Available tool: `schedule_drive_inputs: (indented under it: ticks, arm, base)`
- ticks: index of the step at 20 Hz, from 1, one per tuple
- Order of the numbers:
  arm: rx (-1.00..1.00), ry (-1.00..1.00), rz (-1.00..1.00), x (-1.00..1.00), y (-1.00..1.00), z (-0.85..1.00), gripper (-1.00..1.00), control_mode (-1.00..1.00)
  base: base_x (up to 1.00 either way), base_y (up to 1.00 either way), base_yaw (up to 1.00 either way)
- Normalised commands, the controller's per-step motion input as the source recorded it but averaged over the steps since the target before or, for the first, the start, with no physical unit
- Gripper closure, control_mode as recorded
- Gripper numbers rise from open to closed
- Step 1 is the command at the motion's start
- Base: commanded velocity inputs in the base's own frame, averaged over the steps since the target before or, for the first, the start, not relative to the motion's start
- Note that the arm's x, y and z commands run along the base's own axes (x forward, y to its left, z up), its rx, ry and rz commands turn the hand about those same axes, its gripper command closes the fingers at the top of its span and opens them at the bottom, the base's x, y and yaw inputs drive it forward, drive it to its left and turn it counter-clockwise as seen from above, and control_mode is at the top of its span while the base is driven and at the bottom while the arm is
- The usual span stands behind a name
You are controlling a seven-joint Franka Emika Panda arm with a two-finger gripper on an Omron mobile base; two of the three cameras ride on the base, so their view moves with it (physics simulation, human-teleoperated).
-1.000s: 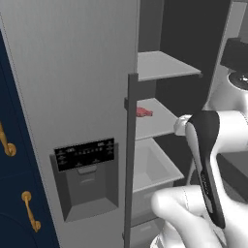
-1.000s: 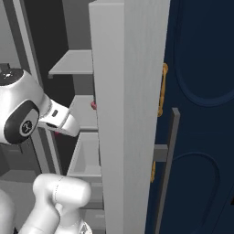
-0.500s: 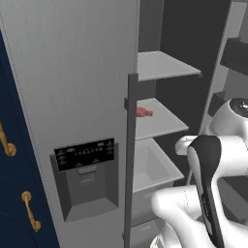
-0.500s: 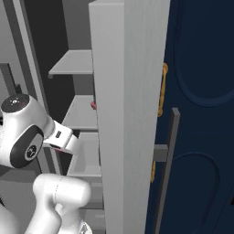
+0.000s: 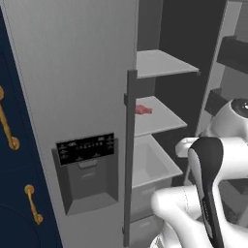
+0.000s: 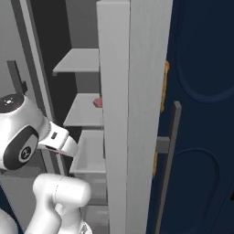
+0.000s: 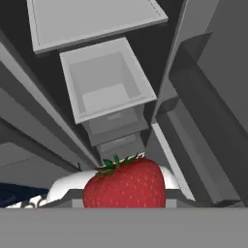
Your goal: Take the strawberry from the fridge and place it on top of the pancake, located on the dining counter.
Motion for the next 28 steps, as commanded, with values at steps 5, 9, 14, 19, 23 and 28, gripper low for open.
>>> schedule_drive_inputs:
  ticks: [5, 9, 14, 19, 23, 28]
  arm:
    - [0.00, 0.00, 0.00, 0.00, 0.00, 0.00, 1.00, 1.00]
    - [0.00, 0.00, 0.00, 0.00, 0.00, 0.00, 1.00, 1.00]
    - [0.00, 0.00, 0.00, 0.00, 0.00, 0.00, 1.00, 1.00]
    - [0.00, 0.00, 0.00, 0.00, 0.00, 0.00, 1.00, 1.00]
    - [0.00, 0.00, 0.00, 0.00, 0.00, 0.00, 1.00, 1.00]
    - [0.00, 0.00, 0.00, 0.00, 0.00, 0.00, 1.00, 1.00]
  base:
    - [-1.00, 0.15, 0.00]
    - [-1.00, 0.03, -0.12]
    - [-0.73, -0.11, -0.54]
    - [-0.15, -0.15, -0.87]
    - [-0.06, -0.30, -0.87]
    - [0.00, -0.86, -0.75]
